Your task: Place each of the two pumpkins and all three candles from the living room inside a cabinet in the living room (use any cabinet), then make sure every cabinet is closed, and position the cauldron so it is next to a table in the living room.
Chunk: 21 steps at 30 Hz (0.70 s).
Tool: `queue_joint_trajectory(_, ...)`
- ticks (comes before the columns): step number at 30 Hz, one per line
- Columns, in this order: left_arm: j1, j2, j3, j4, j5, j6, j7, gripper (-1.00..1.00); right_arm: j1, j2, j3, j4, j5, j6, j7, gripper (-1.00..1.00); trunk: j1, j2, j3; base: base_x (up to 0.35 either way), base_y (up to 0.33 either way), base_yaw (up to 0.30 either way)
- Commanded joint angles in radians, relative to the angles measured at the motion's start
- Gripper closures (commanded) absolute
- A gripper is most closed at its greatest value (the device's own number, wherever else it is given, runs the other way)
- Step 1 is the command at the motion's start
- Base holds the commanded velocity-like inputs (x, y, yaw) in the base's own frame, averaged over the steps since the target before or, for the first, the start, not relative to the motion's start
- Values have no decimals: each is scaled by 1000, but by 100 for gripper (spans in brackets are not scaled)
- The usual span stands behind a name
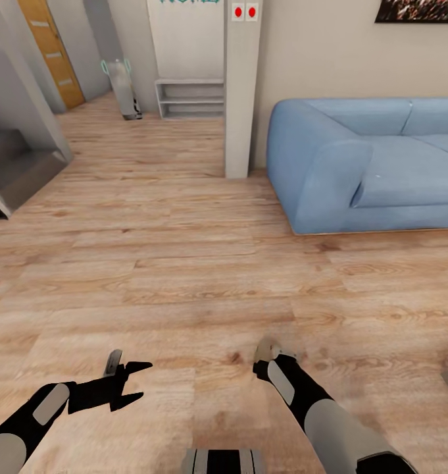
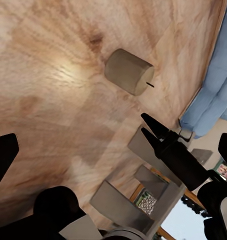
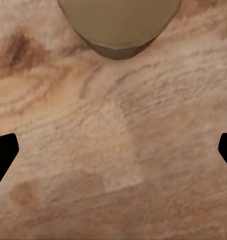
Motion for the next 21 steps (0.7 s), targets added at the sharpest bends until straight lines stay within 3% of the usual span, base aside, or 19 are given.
queue_joint_trajectory(1,0,0,0,0,1,0,0,-100,0,0,0,0,2,1,0,-100,0,0,-4,0,0,0)
queue_joint_trajectory(8,0,0,0,0,1,0,0,-100,0,-1,0,-1,2,0,0,-100,4,-2,-31,0,0,0)
queue_joint_trajectory(17,0,1,0,0,1,0,0,-100,2,-1,0,-2,2,0,2,-100,4,-2,-31,7,0,0)
queue_joint_trajectory(21,0,1,0,0,1,0,0,-100,2,-1,0,-2,2,0,2,-100,4,-2,-31,209,0,0)
